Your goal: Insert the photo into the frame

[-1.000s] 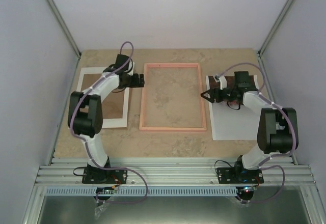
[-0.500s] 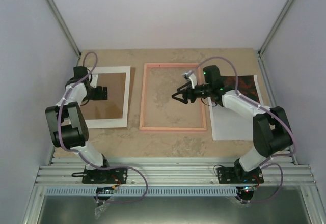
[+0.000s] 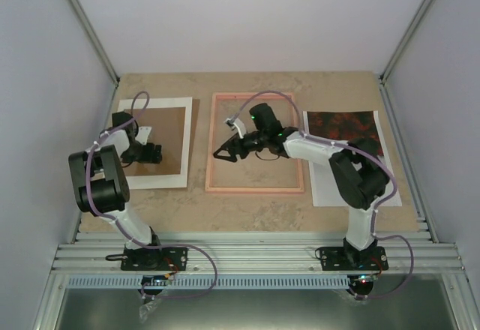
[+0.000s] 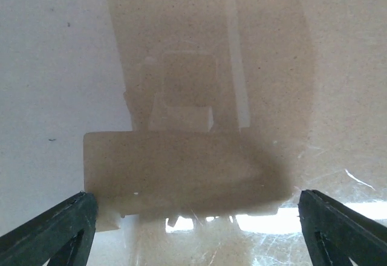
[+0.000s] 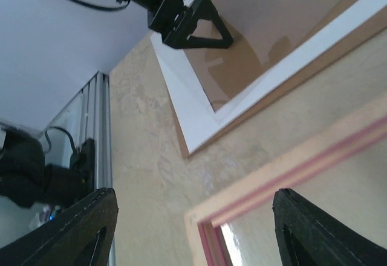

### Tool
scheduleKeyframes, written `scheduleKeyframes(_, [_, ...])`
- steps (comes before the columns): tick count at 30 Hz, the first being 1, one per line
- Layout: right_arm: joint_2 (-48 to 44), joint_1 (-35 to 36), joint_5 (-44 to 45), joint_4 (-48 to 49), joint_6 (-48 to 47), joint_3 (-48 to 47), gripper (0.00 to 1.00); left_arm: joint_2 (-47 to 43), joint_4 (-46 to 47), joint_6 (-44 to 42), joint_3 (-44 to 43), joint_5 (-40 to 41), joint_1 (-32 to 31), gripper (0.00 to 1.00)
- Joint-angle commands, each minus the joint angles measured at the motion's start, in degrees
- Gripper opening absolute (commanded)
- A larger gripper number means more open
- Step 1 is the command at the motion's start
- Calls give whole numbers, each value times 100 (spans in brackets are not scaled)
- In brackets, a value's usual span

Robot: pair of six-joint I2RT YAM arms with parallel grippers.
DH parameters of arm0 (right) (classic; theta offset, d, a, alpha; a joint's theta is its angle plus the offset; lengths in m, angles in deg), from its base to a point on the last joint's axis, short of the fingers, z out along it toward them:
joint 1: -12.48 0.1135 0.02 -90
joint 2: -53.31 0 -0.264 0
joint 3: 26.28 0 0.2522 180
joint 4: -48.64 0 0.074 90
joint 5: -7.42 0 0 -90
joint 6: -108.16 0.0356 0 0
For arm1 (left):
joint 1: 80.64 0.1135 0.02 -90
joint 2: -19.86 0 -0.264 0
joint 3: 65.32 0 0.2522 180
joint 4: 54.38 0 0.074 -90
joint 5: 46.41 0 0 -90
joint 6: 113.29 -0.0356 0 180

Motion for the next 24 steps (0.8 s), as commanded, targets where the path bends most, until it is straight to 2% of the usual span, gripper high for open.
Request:
scheduleKeyframes(1, [572, 441, 497, 289, 901, -764, 71, 77, -167, -77, 217, -494, -2, 91])
scheduleKeyframes(6, [1276, 849, 837, 377, 1420, -1402, 62, 43, -284, -111, 289, -816, -4, 87])
scheduleKeyframes(11, [1682, 1127, 1423, 107, 1813, -1905, 61, 33, -378, -159, 377, -1117, -8, 81])
scheduleKeyframes(16, [1989, 1238, 1593, 2, 2213, -2094, 60, 49, -455, -186, 439, -1350, -37, 75])
scheduleKeyframes(21, [2262, 1382, 2328, -667, 2512, -2447, 56, -16, -444, -48, 442, -1502, -36, 74])
scheduleKeyframes(24, [2437, 1437, 2698, -1004, 2738, -2665, 58, 3, -403, -49, 455, -1473, -34, 74])
